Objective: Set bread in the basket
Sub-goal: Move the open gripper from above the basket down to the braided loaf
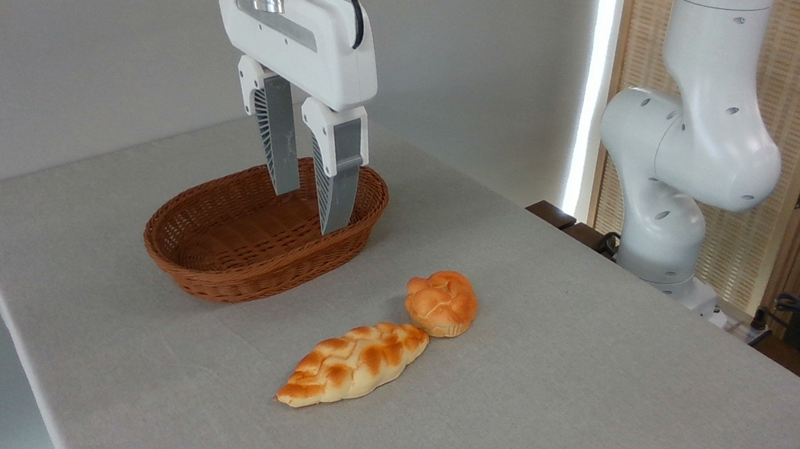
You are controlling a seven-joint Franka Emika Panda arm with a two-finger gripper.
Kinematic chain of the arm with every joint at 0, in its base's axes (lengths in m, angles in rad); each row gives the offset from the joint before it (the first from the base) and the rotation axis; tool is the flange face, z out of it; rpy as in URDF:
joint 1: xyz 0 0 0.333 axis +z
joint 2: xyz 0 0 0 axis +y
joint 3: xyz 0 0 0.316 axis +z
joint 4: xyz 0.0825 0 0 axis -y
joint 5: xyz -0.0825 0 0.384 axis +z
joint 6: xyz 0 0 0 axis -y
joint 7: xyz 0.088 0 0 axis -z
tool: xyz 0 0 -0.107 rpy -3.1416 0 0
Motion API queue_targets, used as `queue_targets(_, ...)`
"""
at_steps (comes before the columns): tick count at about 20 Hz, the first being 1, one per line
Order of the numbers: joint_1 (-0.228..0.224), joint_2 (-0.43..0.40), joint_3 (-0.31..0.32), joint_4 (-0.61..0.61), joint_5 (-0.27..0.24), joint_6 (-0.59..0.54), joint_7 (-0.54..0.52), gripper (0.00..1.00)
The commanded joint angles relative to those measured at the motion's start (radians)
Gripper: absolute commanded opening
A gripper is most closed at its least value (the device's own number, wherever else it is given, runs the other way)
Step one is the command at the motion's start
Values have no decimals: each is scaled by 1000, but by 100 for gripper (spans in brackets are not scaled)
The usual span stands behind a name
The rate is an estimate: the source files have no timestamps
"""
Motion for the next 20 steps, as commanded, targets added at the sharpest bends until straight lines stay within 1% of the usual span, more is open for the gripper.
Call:
queue_targets(1,-6,10,15,18,11,-38,22,100)
queue_targets(7,-6,10,15,15,11,-37,20,100)
queue_targets(11,-8,-7,15,-44,11,-3,23,100)
queue_targets(13,-8,-38,15,-119,11,78,23,100)
queue_targets(16,-8,-79,17,-274,13,196,28,100)
queue_targets(20,-12,-78,8,-397,25,290,32,100)
